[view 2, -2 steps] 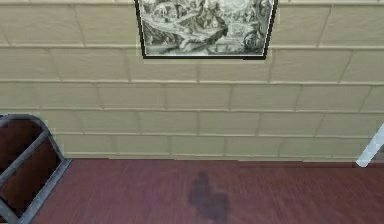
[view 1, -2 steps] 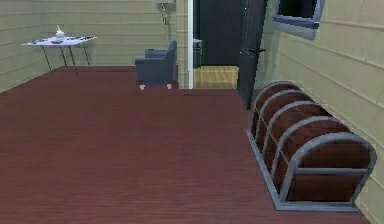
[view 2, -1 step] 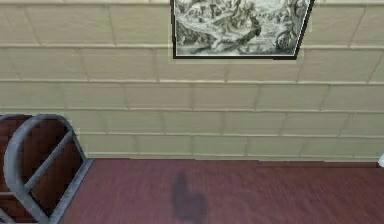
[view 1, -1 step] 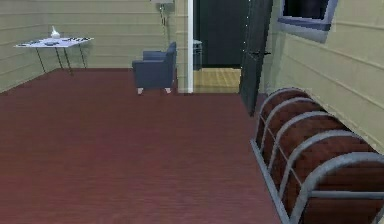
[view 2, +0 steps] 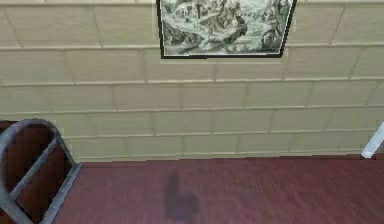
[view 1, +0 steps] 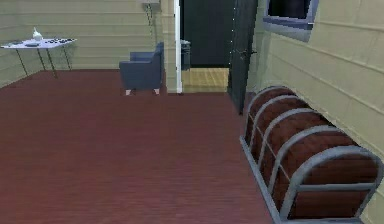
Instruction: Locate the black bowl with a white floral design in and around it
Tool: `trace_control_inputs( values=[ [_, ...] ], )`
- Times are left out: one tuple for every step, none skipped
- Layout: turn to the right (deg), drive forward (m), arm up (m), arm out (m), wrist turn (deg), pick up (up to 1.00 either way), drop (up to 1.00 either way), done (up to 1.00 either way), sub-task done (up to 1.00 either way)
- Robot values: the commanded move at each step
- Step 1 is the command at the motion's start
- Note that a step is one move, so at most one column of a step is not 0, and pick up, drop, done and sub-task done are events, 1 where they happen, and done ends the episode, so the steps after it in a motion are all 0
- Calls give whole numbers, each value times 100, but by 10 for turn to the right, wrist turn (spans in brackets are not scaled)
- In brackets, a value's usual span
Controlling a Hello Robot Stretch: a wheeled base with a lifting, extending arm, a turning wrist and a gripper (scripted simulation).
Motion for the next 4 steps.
trace_control_inputs(
  values=[
    [0,100,0,0,0,0,0,0,0],
    [30,0,0,0,0,0,0,0,0],
    [0,100,0,0,0,0,0,0,0],
    [0,100,0,0,0,0,0,0,0]
  ],
)
